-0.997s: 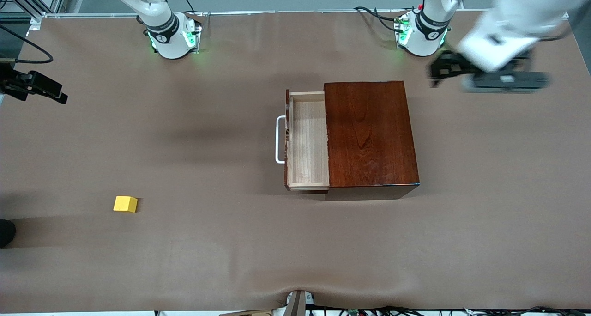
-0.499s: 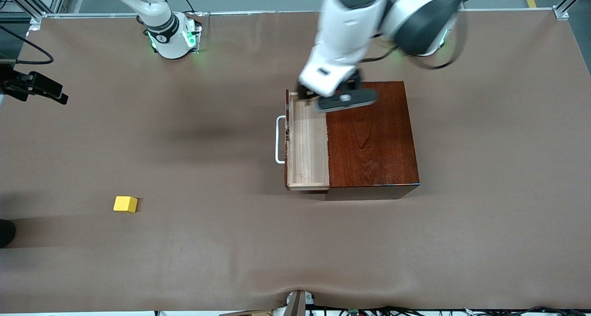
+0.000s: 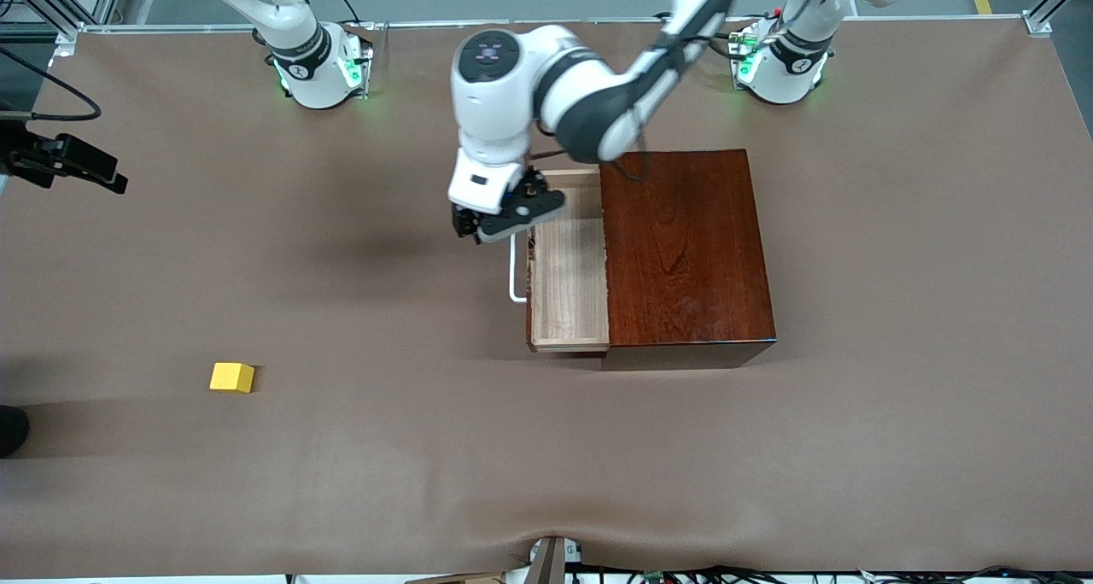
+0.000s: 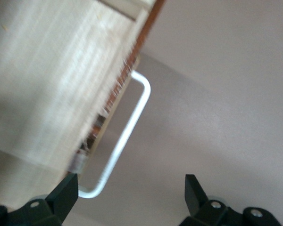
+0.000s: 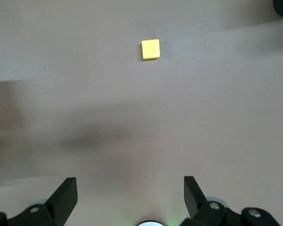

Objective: Open drawer, take yellow block, close drawer
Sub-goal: 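Reach the left gripper to the open drawer's white handle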

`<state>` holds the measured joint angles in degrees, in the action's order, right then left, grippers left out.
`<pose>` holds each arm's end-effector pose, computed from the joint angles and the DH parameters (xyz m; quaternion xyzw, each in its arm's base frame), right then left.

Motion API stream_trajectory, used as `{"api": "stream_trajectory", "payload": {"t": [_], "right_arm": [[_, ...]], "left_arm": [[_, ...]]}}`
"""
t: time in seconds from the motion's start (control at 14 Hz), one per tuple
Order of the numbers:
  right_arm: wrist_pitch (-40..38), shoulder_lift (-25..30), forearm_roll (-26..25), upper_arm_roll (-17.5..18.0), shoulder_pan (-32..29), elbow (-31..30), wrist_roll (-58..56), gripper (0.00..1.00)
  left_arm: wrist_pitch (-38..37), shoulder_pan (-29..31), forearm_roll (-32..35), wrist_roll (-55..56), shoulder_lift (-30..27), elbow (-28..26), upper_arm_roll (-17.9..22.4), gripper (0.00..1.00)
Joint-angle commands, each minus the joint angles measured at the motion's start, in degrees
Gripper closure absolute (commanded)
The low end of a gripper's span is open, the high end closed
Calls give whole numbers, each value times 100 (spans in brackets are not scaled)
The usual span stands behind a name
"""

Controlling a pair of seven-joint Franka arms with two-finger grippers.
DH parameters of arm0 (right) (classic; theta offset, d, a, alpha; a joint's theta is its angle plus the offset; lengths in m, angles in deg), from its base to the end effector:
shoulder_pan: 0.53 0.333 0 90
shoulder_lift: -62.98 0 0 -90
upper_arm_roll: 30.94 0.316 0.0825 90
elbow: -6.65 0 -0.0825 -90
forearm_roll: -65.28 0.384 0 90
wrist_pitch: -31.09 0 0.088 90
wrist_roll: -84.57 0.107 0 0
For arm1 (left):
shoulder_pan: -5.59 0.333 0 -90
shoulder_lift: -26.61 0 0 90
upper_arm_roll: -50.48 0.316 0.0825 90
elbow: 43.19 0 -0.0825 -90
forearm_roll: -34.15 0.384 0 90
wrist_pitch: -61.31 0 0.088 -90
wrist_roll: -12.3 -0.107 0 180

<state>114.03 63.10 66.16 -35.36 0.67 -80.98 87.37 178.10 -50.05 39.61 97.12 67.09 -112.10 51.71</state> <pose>0.5403 -0.0286 0.6346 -0.9978 0.0518 0.0398 0.0079 0.4422 -0.6165 0.3758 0.9672 0.2404 0.0699 0.0429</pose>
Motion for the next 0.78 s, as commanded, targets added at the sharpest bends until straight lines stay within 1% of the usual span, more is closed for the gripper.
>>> {"api": "stream_trajectory", "payload": {"t": [0.0,0.28,0.36,0.5,0.71], "right_arm": [[47,75,-35,56,-94,-70,-69,0],[38,75,-35,56,-76,-70,-77,0],[47,67,-35,56,-76,-70,-69,0],[47,66,-35,56,-76,-70,-69,0],[47,66,-35,56,-67,-70,-69,0]], "left_arm": [[246,-228,95,578,530,465,256,0],[686,-430,113,1466,873,510,361,0],[678,-465,113,1528,891,501,448,0],[643,-474,113,1686,891,466,467,0],[336,-457,121,1740,891,457,467,0]]}}
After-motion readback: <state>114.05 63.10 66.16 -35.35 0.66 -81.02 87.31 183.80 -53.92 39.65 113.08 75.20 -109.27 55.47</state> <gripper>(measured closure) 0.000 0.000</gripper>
